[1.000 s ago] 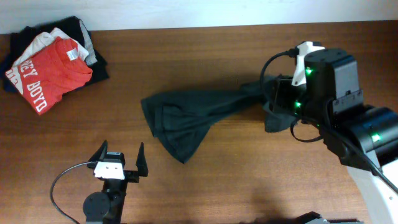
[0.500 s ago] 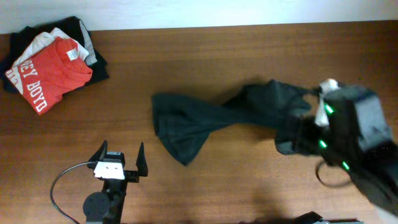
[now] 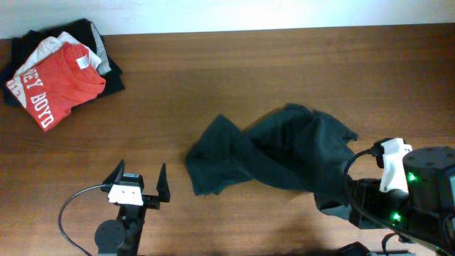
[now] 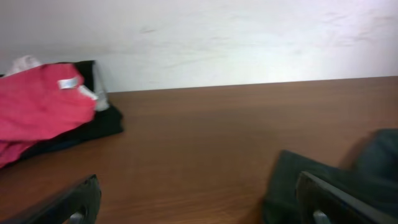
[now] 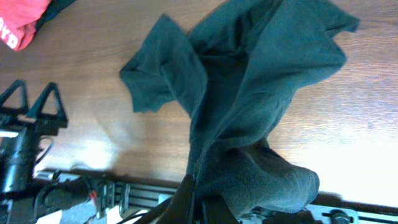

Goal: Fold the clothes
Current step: 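Reach the left gripper to the t-shirt's left end and grasp it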

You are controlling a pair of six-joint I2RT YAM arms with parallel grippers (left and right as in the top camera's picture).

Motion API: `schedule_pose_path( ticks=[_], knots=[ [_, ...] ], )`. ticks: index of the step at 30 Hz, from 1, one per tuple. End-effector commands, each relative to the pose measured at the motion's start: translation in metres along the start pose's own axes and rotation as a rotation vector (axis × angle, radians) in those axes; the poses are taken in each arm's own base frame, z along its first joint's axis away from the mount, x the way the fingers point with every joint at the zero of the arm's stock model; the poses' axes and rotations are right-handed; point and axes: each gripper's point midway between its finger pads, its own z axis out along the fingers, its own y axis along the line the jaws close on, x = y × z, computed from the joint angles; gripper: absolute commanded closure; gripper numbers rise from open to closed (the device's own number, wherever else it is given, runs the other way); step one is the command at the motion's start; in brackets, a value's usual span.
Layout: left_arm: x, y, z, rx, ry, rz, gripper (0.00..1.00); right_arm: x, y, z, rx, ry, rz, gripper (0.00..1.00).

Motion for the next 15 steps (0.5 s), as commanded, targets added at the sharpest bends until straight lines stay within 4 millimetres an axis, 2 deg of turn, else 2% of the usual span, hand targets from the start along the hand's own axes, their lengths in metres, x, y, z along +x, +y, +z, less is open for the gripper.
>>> schedule_pose_path(
  ticks=[1,2,4,6,11,15],
  knots=[
    [-0.005,-0.035,-0.003,0.203,-0.027,-0.012,0.01,0.007,0.011,-0.003,-0.070,0.027,-0.037,0.96],
    [-0.009,-0.058,-0.010,0.346,-0.044,-0.005,0.01,0.008,0.012,-0.003,-0.072,0.028,-0.037,0.96],
    [-0.015,-0.086,-0.023,0.524,-0.069,0.009,0.01,0.008,0.012,-0.003,-0.072,0.028,-0.037,0.96],
    [-0.025,-0.098,-0.032,0.609,-0.115,0.031,0.01,0.008,0.012,-0.003,-0.072,0.028,-0.037,0.96],
    [-0.057,-0.102,-0.039,0.631,-0.156,0.051,0.01,0.007,0.012,-0.003,-0.072,0.028,-0.041,0.96],
    [-0.077,-0.100,-0.021,0.632,-0.065,0.041,0.01,0.007,0.012,-0.003,-0.073,0.026,-0.041,0.96]
  ],
)
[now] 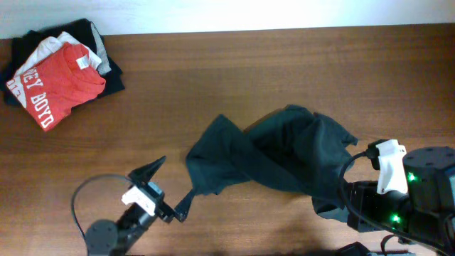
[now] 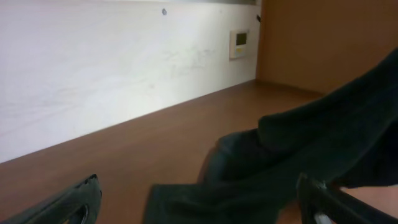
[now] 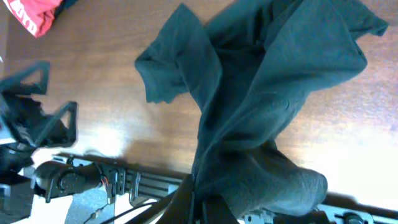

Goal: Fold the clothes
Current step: 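Reach the left gripper to the t-shirt's left end and grasp it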

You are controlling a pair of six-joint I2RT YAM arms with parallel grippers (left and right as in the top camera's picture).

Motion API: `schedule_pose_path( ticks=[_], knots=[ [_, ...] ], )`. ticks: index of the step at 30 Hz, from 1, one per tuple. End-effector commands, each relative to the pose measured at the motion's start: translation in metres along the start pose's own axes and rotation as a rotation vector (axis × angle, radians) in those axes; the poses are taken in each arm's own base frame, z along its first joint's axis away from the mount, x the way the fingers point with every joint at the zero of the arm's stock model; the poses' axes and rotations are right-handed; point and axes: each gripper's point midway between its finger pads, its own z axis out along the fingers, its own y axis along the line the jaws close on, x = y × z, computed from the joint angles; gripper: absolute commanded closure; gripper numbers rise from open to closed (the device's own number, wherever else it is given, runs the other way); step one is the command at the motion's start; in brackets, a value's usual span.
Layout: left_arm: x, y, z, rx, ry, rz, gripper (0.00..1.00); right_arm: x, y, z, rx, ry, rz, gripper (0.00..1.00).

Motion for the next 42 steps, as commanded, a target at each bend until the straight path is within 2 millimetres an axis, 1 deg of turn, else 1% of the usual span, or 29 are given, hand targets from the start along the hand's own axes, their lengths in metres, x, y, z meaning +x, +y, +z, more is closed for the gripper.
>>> schedule_pose_path(
  ticks=[1,3,4,6,7,8,9,11,12,13,15,16,17,18,19,20,21,22,24,26,28,31,33,35,38,41,42],
  knots=[
    [-0.028,0.011,0.020,0.033,0.083,-0.043,0.01,0.003,0.002,-0.003,-0.016,0.002,-0.020,0.96],
    [-0.036,0.026,0.040,0.038,0.174,-0.104,0.01,0.003,0.002,-0.003,-0.016,0.003,-0.022,0.96],
    [-0.038,0.035,0.054,0.054,0.244,-0.126,0.01,0.003,0.002,-0.003,-0.016,0.002,-0.022,0.96],
    [-0.038,0.047,0.079,0.091,0.393,-0.146,0.01,0.002,0.003,-0.002,-0.016,0.002,-0.023,0.96],
    [-0.037,0.052,0.091,0.101,0.467,-0.163,0.01,0.002,0.003,-0.002,-0.016,0.002,-0.031,0.96],
    [-0.035,0.057,0.108,0.112,0.558,-0.176,0.01,0.002,0.002,-0.002,-0.014,0.002,-0.041,0.96],
    [-0.035,0.060,0.122,0.118,0.612,-0.178,0.01,0.002,0.002,-0.002,-0.011,0.002,-0.040,0.96],
    [-0.037,0.062,0.155,0.162,0.641,-0.187,0.01,0.001,0.002,-0.001,-0.011,0.002,-0.040,0.96],
    [-0.034,0.060,0.168,0.195,0.648,-0.199,0.01,0.001,0.002,-0.001,-0.011,0.001,-0.040,0.96],
    [-0.028,0.060,0.176,0.211,0.660,-0.209,0.01,0.001,0.002,-0.001,-0.011,0.000,-0.040,0.96],
    [-0.005,0.053,0.192,0.268,0.686,-0.243,0.01,0.000,0.001,-0.001,-0.004,-0.002,-0.041,0.96],
    [0.010,0.052,0.198,0.275,0.710,-0.253,0.01,-0.001,0.001,-0.001,0.000,-0.002,-0.040,0.96],
    [0.022,0.056,0.201,0.247,0.741,-0.278,0.01,-0.001,0.000,-0.001,0.004,-0.004,-0.040,0.96],
    [0.037,0.066,0.204,0.170,0.784,-0.313,0.01,-0.001,-0.001,0.000,0.010,-0.005,-0.040,0.96],
    [0.057,0.080,0.204,0.050,0.845,-0.351,0.01,-0.002,-0.001,0.000,0.011,-0.004,-0.040,0.96],
    [0.076,0.091,0.204,-0.039,0.896,-0.342,0.01,-0.003,-0.001,0.001,0.011,-0.004,-0.040,0.96],
    [0.086,0.093,0.205,-0.070,0.923,-0.320,0.01,-0.003,-0.001,0.001,0.012,-0.002,-0.040,0.96],
    [0.101,0.094,0.207,-0.112,0.963,-0.283,0.01,-0.004,-0.001,0.003,0.014,0.004,-0.038,0.96],
    [0.134,0.087,0.212,-0.164,1.044,-0.206,0.01,-0.005,-0.001,0.006,0.019,0.016,-0.036,0.96],
    [0.157,0.075,0.216,-0.154,1.092,-0.184,0.01,-0.007,0.000,0.009,0.024,0.028,-0.034,0.96],
    [0.183,0.062,0.216,-0.131,1.147,-0.185,0.01,-0.008,0.000,0.012,0.028,0.038,-0.037,0.96],
    [0.211,0.063,0.216,-0.173,1.183,-0.228,0.02,-0.007,-0.002,0.015,0.038,0.062,-0.050,0.96],
    [0.218,0.069,0.218,-0.206,1.171,-0.268,0.02,-0.007,-0.002,0.016,0.039,0.063,-0.053,0.96],
    [0.220,0.074,0.221,-0.213,1.159,-0.269,0.02,-0.007,-0.002,0.015,0.039,0.063,-0.053,0.96],
    [0.225,0.075,0.222,-0.215,1.159,-0.272,0.02,-0.007,-0.002,0.016,0.039,0.063,-0.053,0.96],
    [0.236,0.071,0.217,-0.215,1.189,-0.295,0.16,-0.007,-0.002,0.016,0.039,0.063,-0.053,0.96],
    [0.240,0.070,0.215,-0.219,1.201,-0.304,0.18,-0.007,-0.002,0.015,0.039,0.063,-0.053,0.96]
  ],
)
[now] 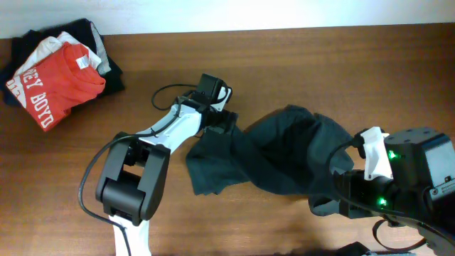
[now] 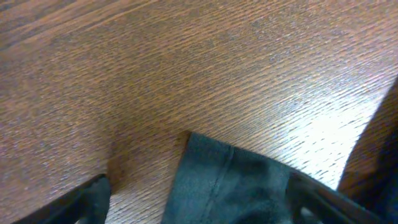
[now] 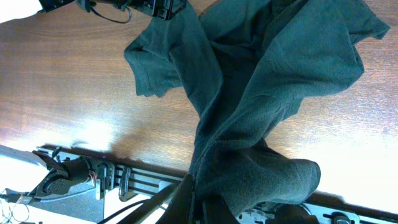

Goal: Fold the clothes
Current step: 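Reach the left gripper to the t-shirt's left end and grasp it, then lift the t-shirt with both grippers, stretch and lay it flat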

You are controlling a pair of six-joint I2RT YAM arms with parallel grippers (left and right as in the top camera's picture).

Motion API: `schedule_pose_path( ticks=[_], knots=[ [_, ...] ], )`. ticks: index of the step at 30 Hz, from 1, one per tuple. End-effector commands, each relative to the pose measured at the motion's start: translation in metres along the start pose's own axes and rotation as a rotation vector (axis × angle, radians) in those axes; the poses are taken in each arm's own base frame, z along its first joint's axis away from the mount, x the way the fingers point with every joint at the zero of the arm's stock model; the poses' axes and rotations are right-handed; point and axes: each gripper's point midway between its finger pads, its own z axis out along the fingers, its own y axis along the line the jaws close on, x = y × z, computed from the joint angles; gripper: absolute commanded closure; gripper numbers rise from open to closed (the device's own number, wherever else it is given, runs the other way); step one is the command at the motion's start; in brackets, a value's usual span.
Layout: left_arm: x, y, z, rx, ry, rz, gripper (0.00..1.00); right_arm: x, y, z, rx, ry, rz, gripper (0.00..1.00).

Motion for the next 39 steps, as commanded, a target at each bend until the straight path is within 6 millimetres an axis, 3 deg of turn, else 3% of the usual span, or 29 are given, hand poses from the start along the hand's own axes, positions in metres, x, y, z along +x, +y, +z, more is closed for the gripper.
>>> schedule_pose_path(
  ticks=[1,4,8,11,12,17,21,23,26,30,34,36,39],
  knots=[
    [0.018,0.002,0.018,0.002,0.066,-0.045,0.20,0.001,-0.001,-0.002,0.005,-0.005,-0.016,0.96],
    [0.020,0.003,0.018,0.000,0.077,-0.047,0.55,0.001,-0.001,-0.002,0.006,-0.006,-0.016,0.96],
    [0.021,0.001,0.018,0.001,0.078,-0.044,0.69,0.001,-0.001,-0.002,0.006,-0.006,-0.016,0.96],
    [0.021,0.001,0.018,0.002,0.078,-0.044,0.86,0.001,-0.001,-0.002,0.006,-0.006,-0.016,0.96],
    [0.021,0.001,0.018,0.001,0.079,-0.044,1.00,0.001,-0.001,-0.002,0.007,-0.006,-0.015,0.96],
    [0.020,0.003,0.016,-0.010,0.075,-0.039,1.00,0.000,-0.003,-0.002,0.020,-0.011,-0.016,0.96],
    [-0.004,0.002,-0.013,-0.015,-0.005,-0.036,1.00,-0.002,-0.007,-0.002,0.043,-0.020,-0.015,0.96],
    [-0.023,0.006,-0.049,-0.038,-0.077,-0.052,1.00,-0.002,-0.008,-0.002,0.047,-0.024,0.017,0.96],
    [-0.044,0.011,-0.118,-0.070,-0.190,-0.065,1.00,-0.005,-0.008,-0.002,0.048,-0.035,0.032,0.96],
    [-0.049,0.023,-0.240,-0.099,-0.376,-0.121,1.00,-0.009,-0.007,-0.003,0.044,-0.051,0.030,0.96],
    [-0.018,0.041,-0.339,-0.187,-0.520,-0.188,1.00,-0.015,-0.004,-0.003,0.033,-0.077,0.026,0.96],
    [0.011,0.046,-0.388,-0.235,-0.597,-0.257,1.00,-0.014,0.000,-0.004,0.008,-0.072,0.025,0.96],
    [0.071,0.054,-0.449,-0.309,-0.709,-0.422,1.00,-0.012,0.017,-0.011,-0.082,-0.065,0.015,0.96]
  ],
)
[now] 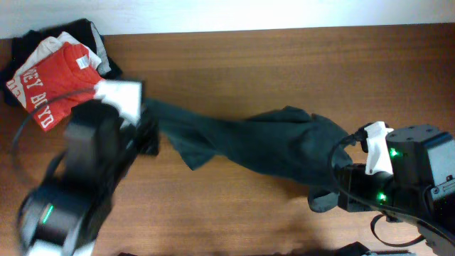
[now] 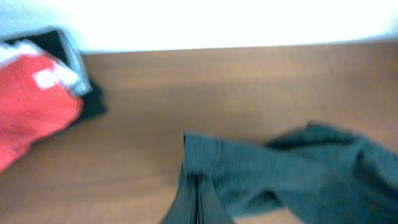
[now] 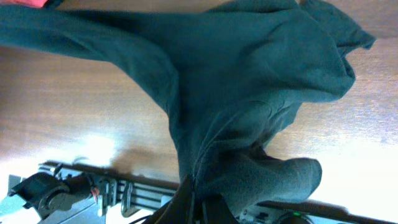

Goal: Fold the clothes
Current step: 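Lift the t-shirt with both grippers, stretch and lay it flat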

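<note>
A dark green garment (image 1: 263,149) hangs stretched across the table between both arms. My left gripper (image 1: 147,121), blurred in the overhead view, is shut on the garment's left corner (image 2: 205,152); its jaws (image 2: 196,202) stand pressed together on the fabric. My right gripper (image 3: 194,200) is shut on the garment's right end, which bunches around it (image 3: 273,174). From above that gripper (image 1: 343,190) sits near the front right, half under cloth. The rest of the garment (image 3: 249,81) spreads away over the wood.
A folded pile with a red printed shirt (image 1: 57,78) on dark and white clothes lies at the back left corner, also in the left wrist view as the red shirt (image 2: 31,118). A white wall runs along the table's far edge (image 2: 249,48).
My left gripper was open at the garment's far left corner on the table. Now it is shut on that corner, farther left and raised, with the garment pulled out long. The right gripper keeps its hold.
My left gripper stood open at the front left while the right held the crumpled garment. Then it had turned toward the cloth, later reaching its far left corner, still open. Now it is shut on that corner and the garment is stretched between both grippers.
</note>
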You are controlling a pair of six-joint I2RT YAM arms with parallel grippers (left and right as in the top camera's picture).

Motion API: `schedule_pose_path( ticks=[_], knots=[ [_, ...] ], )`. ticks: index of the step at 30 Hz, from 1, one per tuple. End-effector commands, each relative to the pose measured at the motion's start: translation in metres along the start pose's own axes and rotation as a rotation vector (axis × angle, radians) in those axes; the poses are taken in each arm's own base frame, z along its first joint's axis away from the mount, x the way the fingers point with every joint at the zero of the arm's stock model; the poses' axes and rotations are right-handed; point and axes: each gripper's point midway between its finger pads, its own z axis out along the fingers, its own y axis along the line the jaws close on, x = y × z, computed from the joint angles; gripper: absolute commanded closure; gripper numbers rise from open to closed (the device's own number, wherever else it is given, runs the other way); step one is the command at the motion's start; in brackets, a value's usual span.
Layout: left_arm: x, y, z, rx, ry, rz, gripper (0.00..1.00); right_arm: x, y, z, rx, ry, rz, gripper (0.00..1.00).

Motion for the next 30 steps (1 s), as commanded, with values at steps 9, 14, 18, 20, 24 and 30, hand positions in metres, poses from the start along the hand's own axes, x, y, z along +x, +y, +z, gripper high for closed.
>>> schedule_pose_path(
  ticks=[9,14,18,20,24,30],
  knots=[
    [0.008,0.066,-0.084,-0.279,-0.190,-0.240,1.00,-0.037,0.004,-0.017,0.021,-0.149,0.019,0.96],
    [-0.026,0.039,0.020,-0.250,-0.090,-0.096,1.00,-0.112,0.016,0.067,0.078,-0.109,0.000,0.96],
    [-0.053,0.017,0.118,-0.162,-0.024,0.036,1.00,-0.178,0.036,0.119,-0.089,-0.077,0.011,0.96],
    [-0.082,0.020,0.143,-0.130,-0.015,0.020,1.00,-0.216,0.032,0.113,-0.165,-0.110,0.032,0.96],
    [-0.179,0.039,0.111,-0.090,-0.150,0.010,1.00,-0.283,0.009,0.020,-0.316,-0.347,0.072,0.96],
    [-0.252,0.078,0.003,-0.069,-0.402,-0.021,0.99,-0.285,-0.072,-0.105,-0.266,-0.643,0.158,0.96]
  ],
)
